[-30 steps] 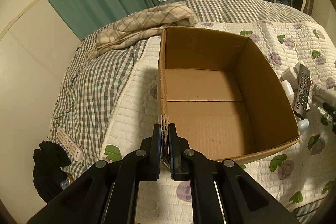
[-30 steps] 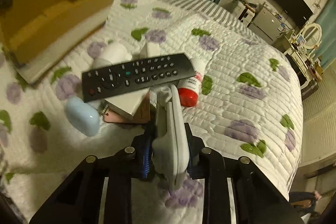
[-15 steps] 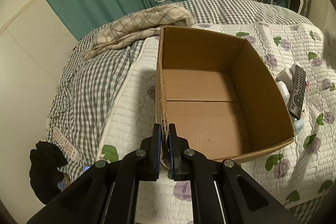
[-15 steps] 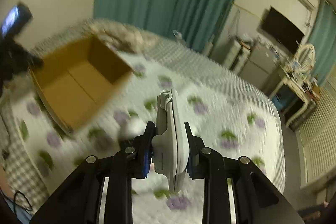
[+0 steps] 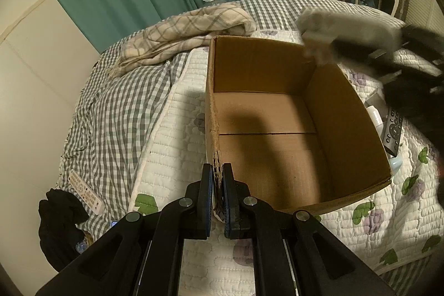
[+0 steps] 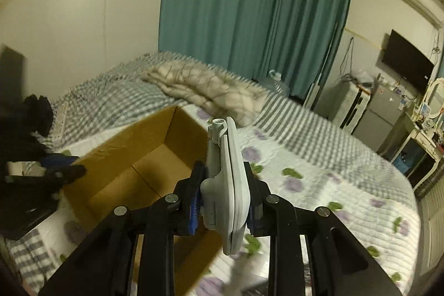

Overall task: Organize rigid objects
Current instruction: 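Carry the white remote into the box with the right tool and release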

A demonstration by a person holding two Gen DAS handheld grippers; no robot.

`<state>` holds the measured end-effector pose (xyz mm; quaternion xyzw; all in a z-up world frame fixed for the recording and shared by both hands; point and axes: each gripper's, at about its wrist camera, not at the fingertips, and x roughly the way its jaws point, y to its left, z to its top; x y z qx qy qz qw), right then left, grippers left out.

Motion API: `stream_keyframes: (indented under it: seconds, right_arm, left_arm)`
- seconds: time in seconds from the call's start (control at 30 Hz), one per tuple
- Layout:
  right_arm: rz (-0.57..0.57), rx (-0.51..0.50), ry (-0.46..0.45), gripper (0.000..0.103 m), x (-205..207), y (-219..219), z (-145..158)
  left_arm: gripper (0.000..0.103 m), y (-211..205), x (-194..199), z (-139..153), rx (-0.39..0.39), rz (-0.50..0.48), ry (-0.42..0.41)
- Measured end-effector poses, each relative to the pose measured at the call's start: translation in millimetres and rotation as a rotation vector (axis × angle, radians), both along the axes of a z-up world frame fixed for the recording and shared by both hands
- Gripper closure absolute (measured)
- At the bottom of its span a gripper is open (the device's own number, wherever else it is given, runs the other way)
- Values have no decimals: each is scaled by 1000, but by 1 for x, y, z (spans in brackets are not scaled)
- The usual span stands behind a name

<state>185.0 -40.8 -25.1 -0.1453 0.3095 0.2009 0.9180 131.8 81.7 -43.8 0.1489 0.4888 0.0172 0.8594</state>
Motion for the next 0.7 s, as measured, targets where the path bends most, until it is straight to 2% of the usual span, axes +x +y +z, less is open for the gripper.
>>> stream_keyframes:
  seconds: [0.2, 0.37, 0.5, 0.53, 0.57, 0.63, 0.7]
  right_arm:
    - [-6, -68, 102, 78, 21, 21, -57]
    - [14, -79, 153, 78, 21, 16, -74]
    - [61, -12, 195, 76, 10, 11, -69]
    - [75, 11, 182, 69, 5, 8, -62]
    - [82, 32, 162, 52, -1, 5, -54]
    - [76, 75, 121, 31, -11, -3, -36]
    - [69, 115, 90, 30, -20, -17, -13]
  left_arm:
    - [97, 1, 0, 0, -4, -8, 0]
    - [97, 1, 1, 0, -7, -7, 0]
    - [97, 1, 1, 0, -8, -4, 0]
    - [97, 1, 1, 0, -13, -5, 1]
    - [97, 1, 1, -1, -14, -5, 3]
    - [97, 0, 1, -2, -10, -9, 10]
    - [97, -2, 0, -2, 6, -13, -1]
